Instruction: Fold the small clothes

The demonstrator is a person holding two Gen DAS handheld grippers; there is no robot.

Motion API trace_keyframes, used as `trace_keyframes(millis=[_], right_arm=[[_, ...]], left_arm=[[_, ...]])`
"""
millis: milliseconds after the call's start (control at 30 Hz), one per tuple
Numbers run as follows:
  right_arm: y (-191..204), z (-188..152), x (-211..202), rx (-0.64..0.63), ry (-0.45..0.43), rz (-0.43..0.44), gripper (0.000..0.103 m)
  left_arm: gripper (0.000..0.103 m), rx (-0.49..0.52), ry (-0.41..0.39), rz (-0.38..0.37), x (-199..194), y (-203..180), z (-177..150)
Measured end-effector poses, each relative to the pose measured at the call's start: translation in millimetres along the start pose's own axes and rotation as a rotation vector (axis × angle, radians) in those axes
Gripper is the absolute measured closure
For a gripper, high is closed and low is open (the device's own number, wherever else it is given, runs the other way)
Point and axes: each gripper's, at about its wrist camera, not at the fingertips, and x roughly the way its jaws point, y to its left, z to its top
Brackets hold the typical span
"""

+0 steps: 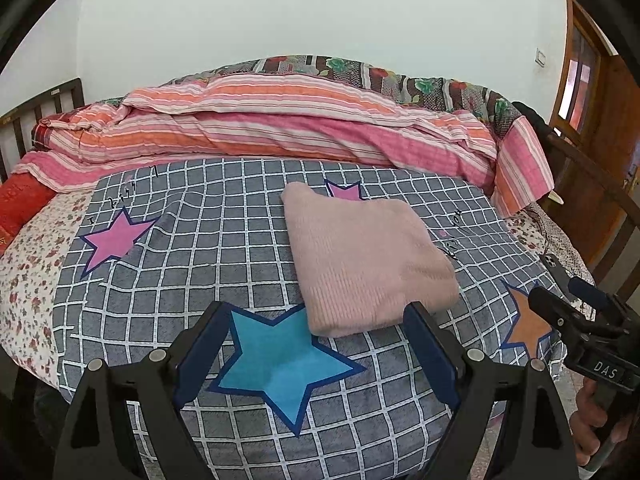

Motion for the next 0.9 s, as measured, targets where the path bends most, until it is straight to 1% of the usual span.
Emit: trace_keyframes(millis=[900], right_arm=[[-1.6,2.6,-15.3,-0.004,-0.024,-0.001,0.002]], left_arm=[[0.015,0.004,-0.016,0.015,-11.7,2.9,4.6]])
